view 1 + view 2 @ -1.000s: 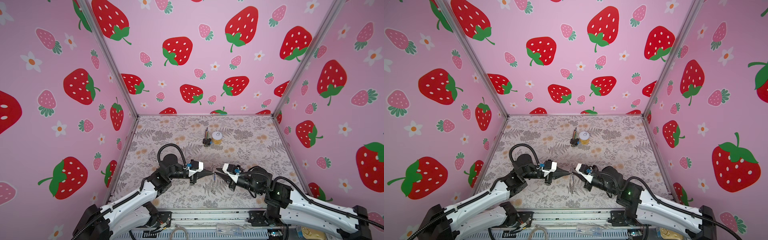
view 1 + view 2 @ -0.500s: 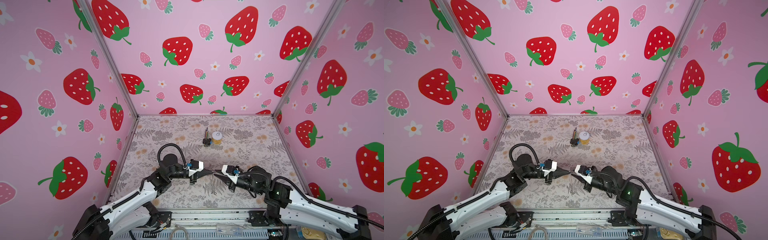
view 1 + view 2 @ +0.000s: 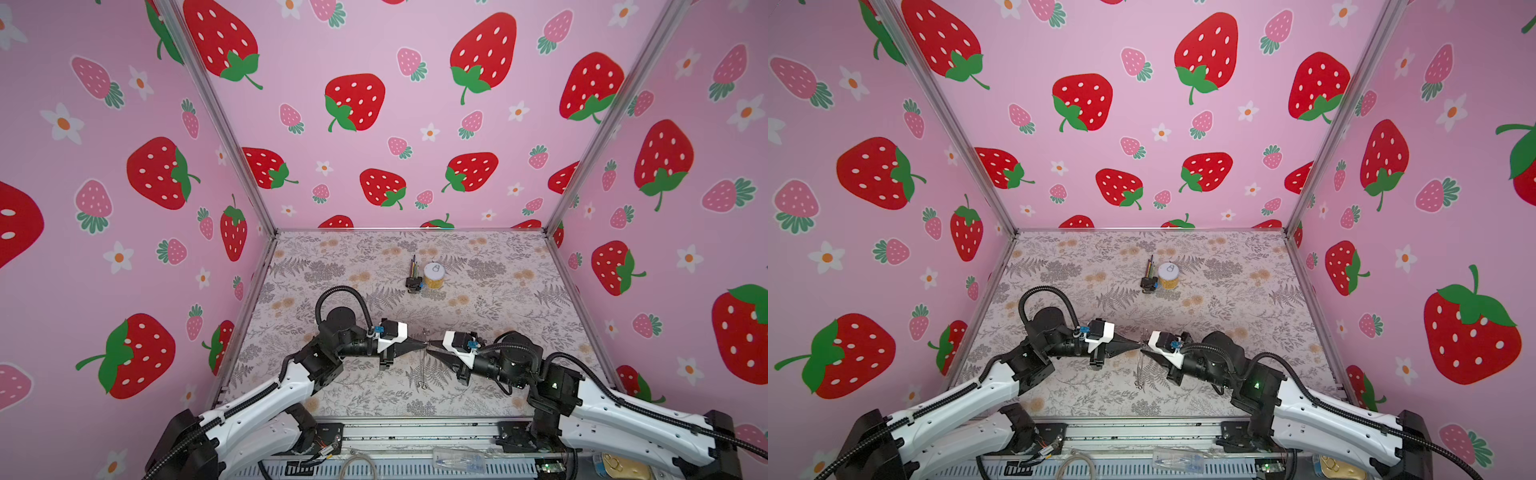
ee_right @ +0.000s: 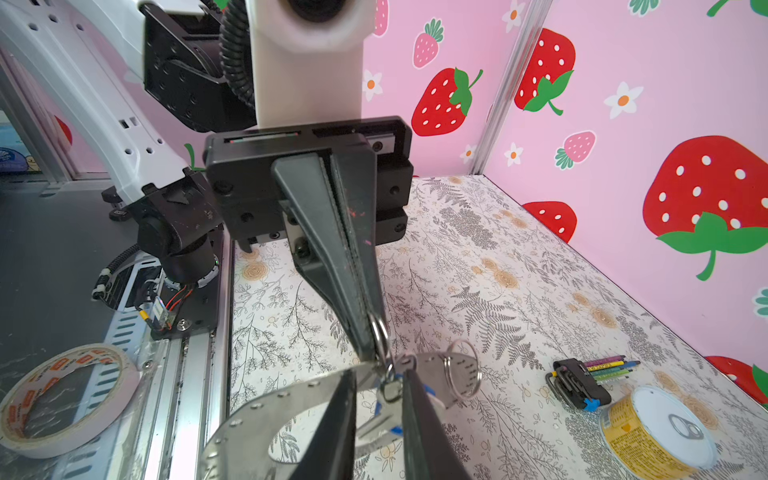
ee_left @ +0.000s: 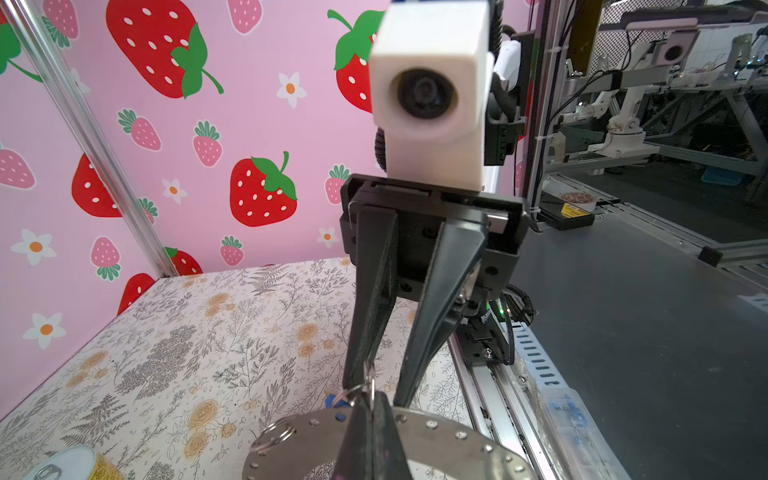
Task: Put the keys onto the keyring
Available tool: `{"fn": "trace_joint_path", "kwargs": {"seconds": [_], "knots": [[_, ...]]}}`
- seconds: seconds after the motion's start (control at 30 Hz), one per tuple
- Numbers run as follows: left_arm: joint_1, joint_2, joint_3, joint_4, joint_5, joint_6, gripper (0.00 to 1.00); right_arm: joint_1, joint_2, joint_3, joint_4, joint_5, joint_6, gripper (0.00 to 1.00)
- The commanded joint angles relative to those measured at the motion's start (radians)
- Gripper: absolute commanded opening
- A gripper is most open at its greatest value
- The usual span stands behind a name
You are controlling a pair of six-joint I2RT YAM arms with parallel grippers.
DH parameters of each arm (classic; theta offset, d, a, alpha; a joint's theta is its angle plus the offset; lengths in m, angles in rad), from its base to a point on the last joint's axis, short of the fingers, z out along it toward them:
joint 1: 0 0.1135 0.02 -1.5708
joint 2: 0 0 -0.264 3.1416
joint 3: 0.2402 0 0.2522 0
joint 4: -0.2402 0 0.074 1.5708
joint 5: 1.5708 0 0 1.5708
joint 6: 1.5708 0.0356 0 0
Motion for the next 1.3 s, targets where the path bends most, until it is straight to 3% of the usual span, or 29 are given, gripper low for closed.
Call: {"fn": "trace_joint_path", "kwargs": {"seconds": [0.0, 0.57, 0.73, 0.8, 0.83, 0.9, 0.97, 1.1, 1.27], "knots": [[-0.007, 0.000, 0.053, 0.026, 0.038, 0.015, 0.00, -0.004, -0.014, 0.033, 0.031, -0.017, 0.000, 0.22], [-0.022, 0.005, 0.065, -0.023, 0.081, 0.057, 0.00, -0.028, -0.025, 0.029, 0.016, -0.104, 0.016, 0.01], [-0.023, 0.001, 0.074, -0.061, 0.076, 0.082, 0.00, -0.034, -0.036, 0.018, 0.012, -0.108, 0.017, 0.00], [-0.024, 0.000, 0.081, -0.081, 0.073, 0.091, 0.05, -0.036, -0.042, 0.017, 0.007, -0.108, 0.017, 0.00], [-0.024, 0.001, 0.084, -0.093, 0.069, 0.096, 0.13, -0.037, -0.043, 0.017, 0.003, -0.108, 0.017, 0.00], [-0.024, -0.009, 0.088, -0.117, 0.034, 0.108, 0.26, -0.040, -0.046, 0.024, -0.029, -0.095, 0.018, 0.00], [-0.025, -0.033, 0.091, -0.160, -0.025, 0.147, 0.32, -0.045, -0.038, 0.050, -0.096, -0.079, 0.008, 0.00], [-0.029, -0.075, 0.113, -0.288, -0.158, 0.236, 0.33, -0.046, 0.034, 0.149, -0.295, -0.048, -0.016, 0.00], [-0.047, -0.095, 0.127, -0.374, -0.244, 0.313, 0.30, -0.048, 0.137, 0.252, -0.460, -0.041, -0.048, 0.00]]}}
